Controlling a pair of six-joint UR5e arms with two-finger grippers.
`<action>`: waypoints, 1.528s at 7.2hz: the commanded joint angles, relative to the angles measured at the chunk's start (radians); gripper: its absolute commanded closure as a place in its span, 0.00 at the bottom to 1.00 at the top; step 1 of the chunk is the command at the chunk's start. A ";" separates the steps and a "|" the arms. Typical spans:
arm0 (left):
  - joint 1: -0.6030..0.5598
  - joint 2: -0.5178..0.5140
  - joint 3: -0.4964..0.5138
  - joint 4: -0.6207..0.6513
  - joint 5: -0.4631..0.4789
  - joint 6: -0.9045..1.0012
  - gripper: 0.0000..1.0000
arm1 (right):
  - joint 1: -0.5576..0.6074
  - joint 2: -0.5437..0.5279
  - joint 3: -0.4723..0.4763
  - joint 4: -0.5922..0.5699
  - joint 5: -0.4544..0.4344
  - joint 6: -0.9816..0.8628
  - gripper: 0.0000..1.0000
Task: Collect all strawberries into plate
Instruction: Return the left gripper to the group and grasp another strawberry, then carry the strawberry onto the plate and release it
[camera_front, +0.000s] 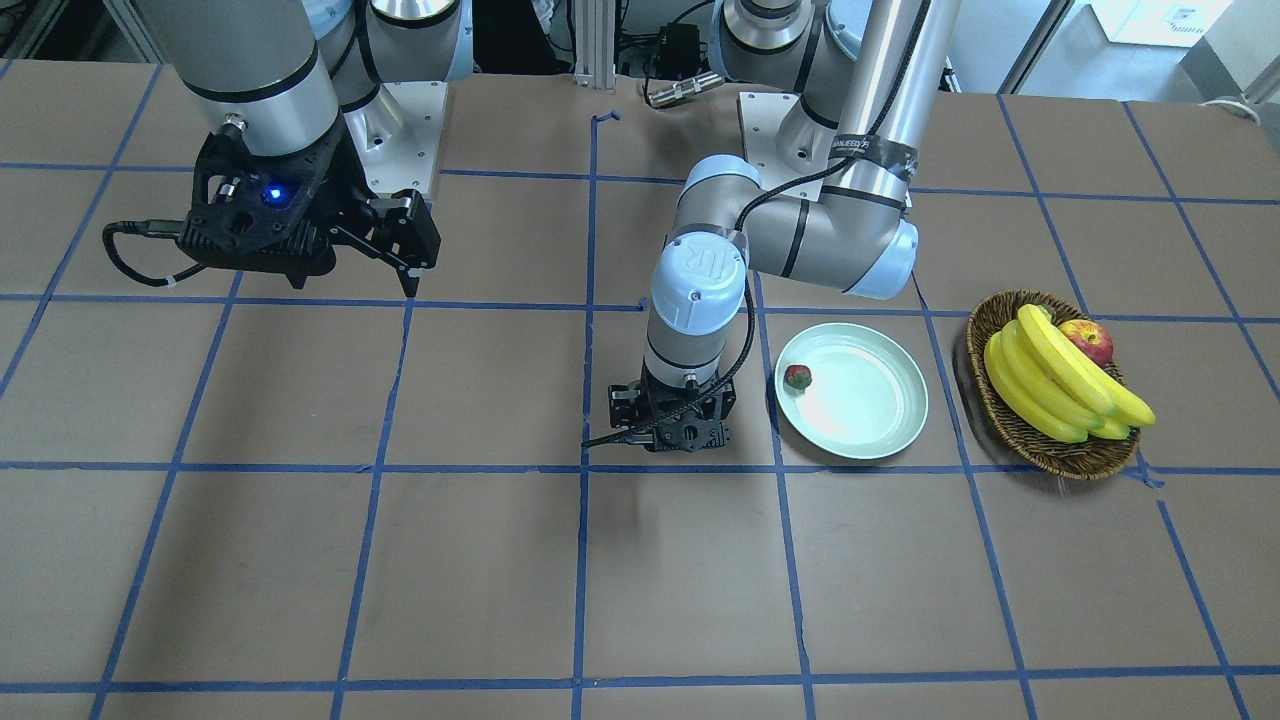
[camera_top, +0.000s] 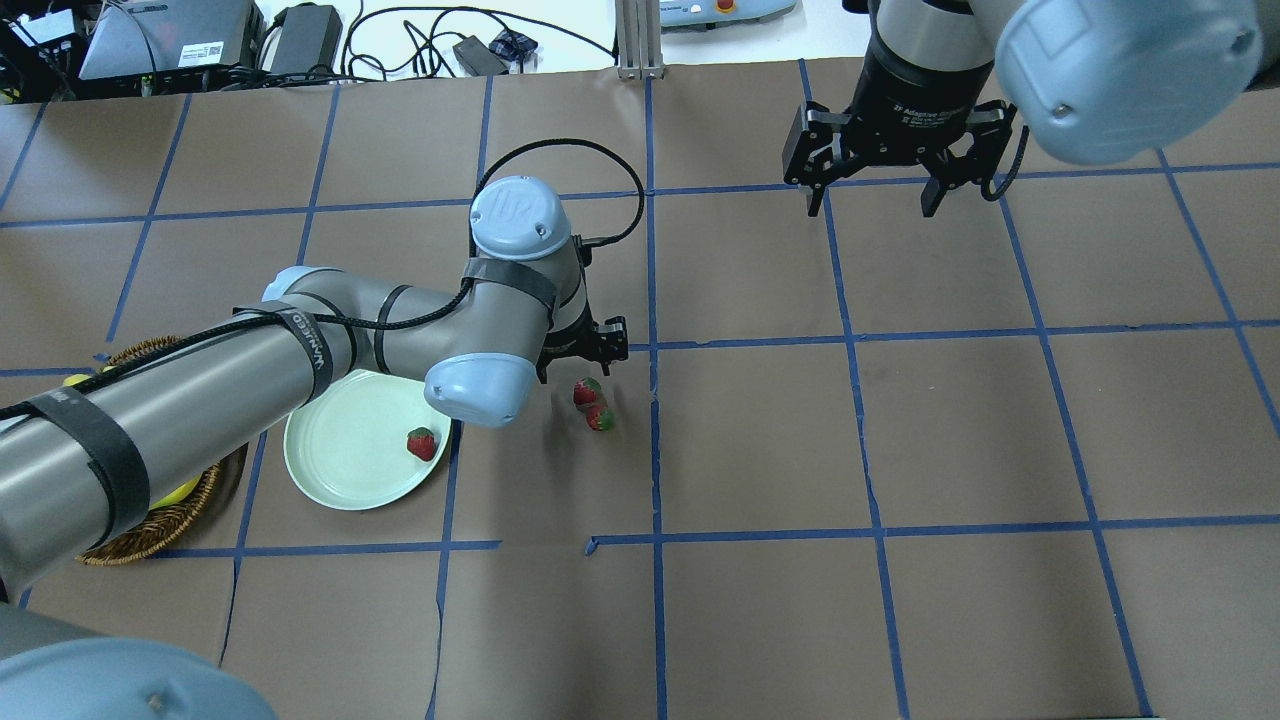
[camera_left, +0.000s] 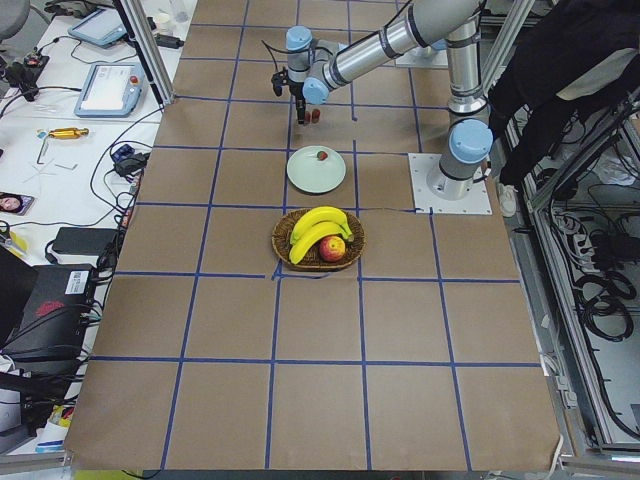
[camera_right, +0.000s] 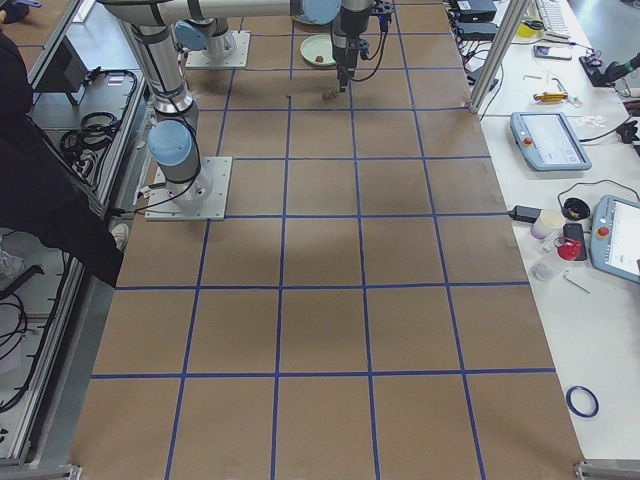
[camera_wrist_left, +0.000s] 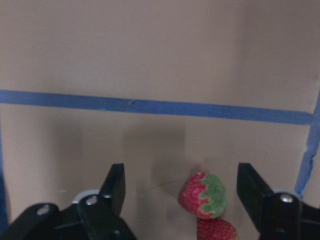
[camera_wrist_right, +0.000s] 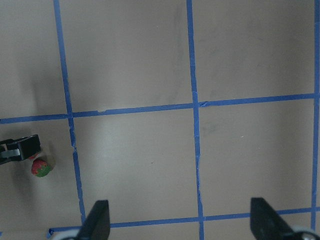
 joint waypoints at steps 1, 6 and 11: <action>-0.010 -0.013 -0.006 -0.003 0.000 -0.031 0.33 | 0.000 0.000 -0.001 0.000 0.000 0.000 0.00; 0.001 0.025 -0.015 -0.014 0.016 0.019 0.99 | 0.000 0.000 -0.001 -0.002 0.002 0.000 0.00; 0.246 0.144 -0.031 -0.201 0.100 0.393 0.97 | 0.000 0.002 -0.001 -0.002 0.002 0.000 0.00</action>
